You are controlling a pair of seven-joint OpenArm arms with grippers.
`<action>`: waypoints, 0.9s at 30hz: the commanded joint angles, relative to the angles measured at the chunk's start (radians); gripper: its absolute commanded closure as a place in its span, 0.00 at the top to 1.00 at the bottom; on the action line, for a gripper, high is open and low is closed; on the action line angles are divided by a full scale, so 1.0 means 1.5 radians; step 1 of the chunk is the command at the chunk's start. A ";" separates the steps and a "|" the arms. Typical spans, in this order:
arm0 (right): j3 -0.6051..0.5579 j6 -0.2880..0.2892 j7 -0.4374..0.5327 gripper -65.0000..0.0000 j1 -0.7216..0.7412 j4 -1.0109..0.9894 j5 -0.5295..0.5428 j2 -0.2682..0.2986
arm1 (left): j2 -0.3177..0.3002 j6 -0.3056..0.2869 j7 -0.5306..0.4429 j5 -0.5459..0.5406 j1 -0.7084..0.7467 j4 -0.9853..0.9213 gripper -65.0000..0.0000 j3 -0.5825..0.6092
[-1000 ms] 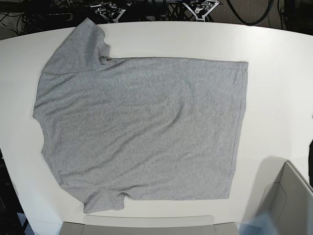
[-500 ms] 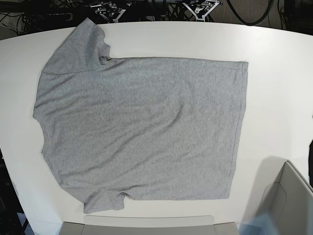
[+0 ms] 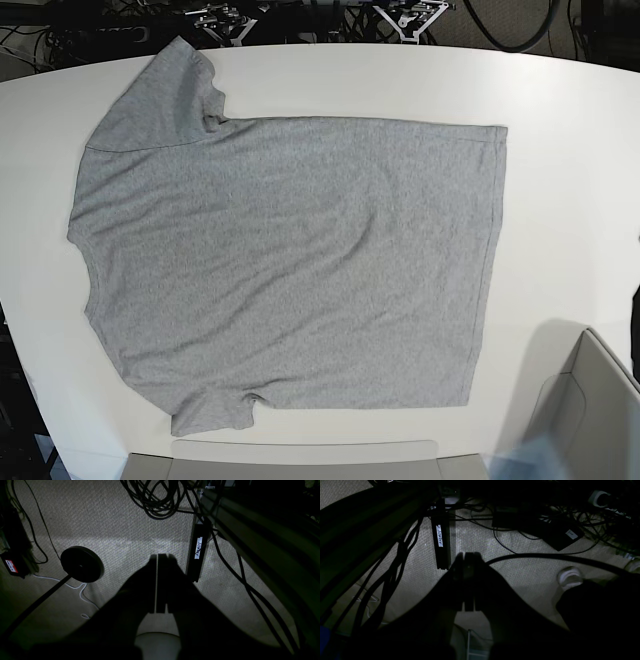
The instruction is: Fold the T-shirt properly
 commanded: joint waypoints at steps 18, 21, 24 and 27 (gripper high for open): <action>-0.002 0.004 0.001 0.00 -0.010 0.002 0.001 0.002 | -0.002 0.004 -0.003 0.003 -0.002 0.002 0.00 0.001; -0.002 0.004 0.001 0.00 -0.007 0.003 0.001 0.002 | -0.002 0.004 -0.003 0.003 -0.002 0.002 0.00 0.001; -0.002 0.004 0.001 0.00 -0.007 0.005 0.001 0.001 | -0.002 0.004 -0.003 0.003 -0.002 0.002 0.00 0.001; -0.002 0.004 0.001 0.00 -0.008 0.004 0.001 0.000 | -0.002 0.004 -0.003 0.003 -0.002 0.002 0.00 -0.001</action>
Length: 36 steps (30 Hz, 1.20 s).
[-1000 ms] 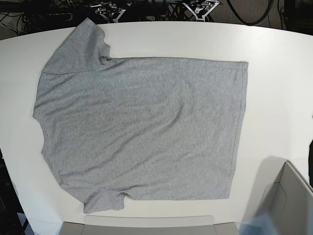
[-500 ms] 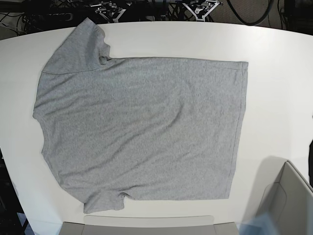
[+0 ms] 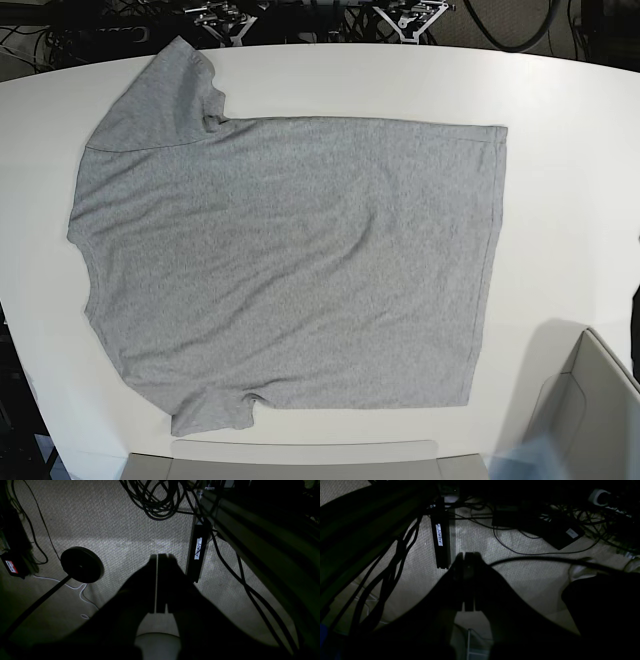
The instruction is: Fold the T-shirt properly
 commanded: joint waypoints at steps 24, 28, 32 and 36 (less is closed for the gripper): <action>0.000 0.004 0.228 0.00 -0.113 0.001 0.002 0.025 | -0.050 0.005 -0.416 0.002 0.156 -0.002 0.00 -0.002; 0.000 0.004 0.412 0.00 -0.181 0.000 0.002 0.029 | -0.058 0.008 -0.595 0.001 0.204 -0.002 0.00 -0.003; 0.000 0.004 0.615 0.00 -0.249 -0.002 0.002 0.050 | -0.077 0.008 -0.790 0.001 0.256 -0.002 0.00 -0.003; 0.000 0.003 0.775 0.00 -0.305 0.001 0.010 0.057 | -0.079 0.009 -0.891 0.000 0.292 0.014 0.00 -0.003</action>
